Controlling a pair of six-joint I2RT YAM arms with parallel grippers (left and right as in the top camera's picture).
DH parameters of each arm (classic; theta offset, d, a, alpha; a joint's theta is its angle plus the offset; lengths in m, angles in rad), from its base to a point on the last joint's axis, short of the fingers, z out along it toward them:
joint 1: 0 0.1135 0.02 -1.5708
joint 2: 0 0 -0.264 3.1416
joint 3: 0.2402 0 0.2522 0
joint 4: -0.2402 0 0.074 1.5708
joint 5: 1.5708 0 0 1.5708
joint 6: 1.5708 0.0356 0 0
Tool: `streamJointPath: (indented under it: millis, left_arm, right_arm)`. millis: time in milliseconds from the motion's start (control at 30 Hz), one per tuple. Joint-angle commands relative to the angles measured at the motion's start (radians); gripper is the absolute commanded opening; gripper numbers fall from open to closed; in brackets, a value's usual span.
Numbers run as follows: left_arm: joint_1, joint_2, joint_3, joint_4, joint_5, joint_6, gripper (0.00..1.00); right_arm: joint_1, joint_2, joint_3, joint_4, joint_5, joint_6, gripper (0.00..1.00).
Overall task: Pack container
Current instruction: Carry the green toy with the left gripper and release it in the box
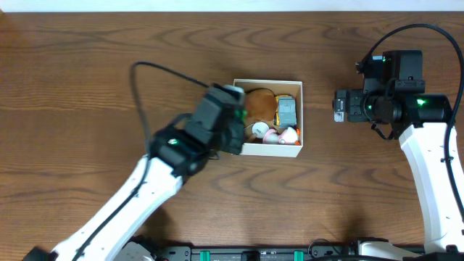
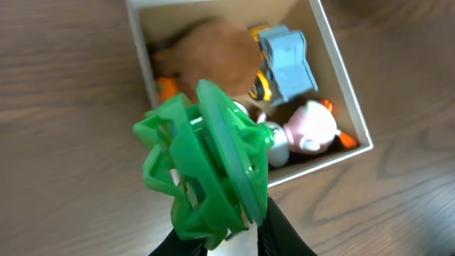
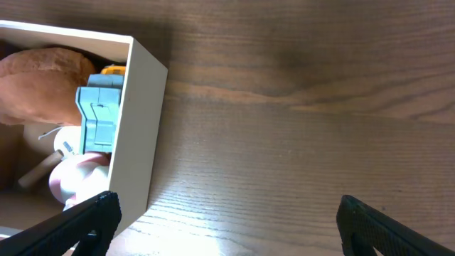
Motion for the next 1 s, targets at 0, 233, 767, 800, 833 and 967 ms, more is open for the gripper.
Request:
streamJointPath:
  millis: [0, 233, 767, 800, 833, 967]
  left_arm:
    - [-0.027, 0.078, 0.023, 0.015, -0.045, 0.031, 0.06]
    - [-0.036, 0.143, 0.023, 0.032, -0.045, 0.031, 0.49]
    - [0.089, -0.001, 0.025, -0.021, -0.242, -0.003, 0.57]
    - [0.126, -0.015, 0.025, -0.027, -0.241, -0.003, 0.59]
    - [0.172, -0.030, 0.025, -0.034, -0.241, -0.003, 0.60]
    - [0.365, -0.062, 0.025, -0.026, -0.241, -0.002, 0.83]
  right_arm:
    - [-0.006, 0.006, -0.005, -0.001, -0.001, 0.017, 0.99]
    - [-0.006, 0.007, -0.005, -0.001, -0.001, 0.016, 0.99]
    - [-0.006, 0.006, -0.005, 0.016, 0.044, 0.010, 0.99]
    - [-0.003, 0.006, -0.005, 0.027, 0.051, 0.010, 0.99]
    - [0.002, 0.006, -0.005, 0.047, 0.052, 0.011, 0.99]
    - [0.042, 0.007, -0.005, 0.162, 0.055, 0.022, 0.99]
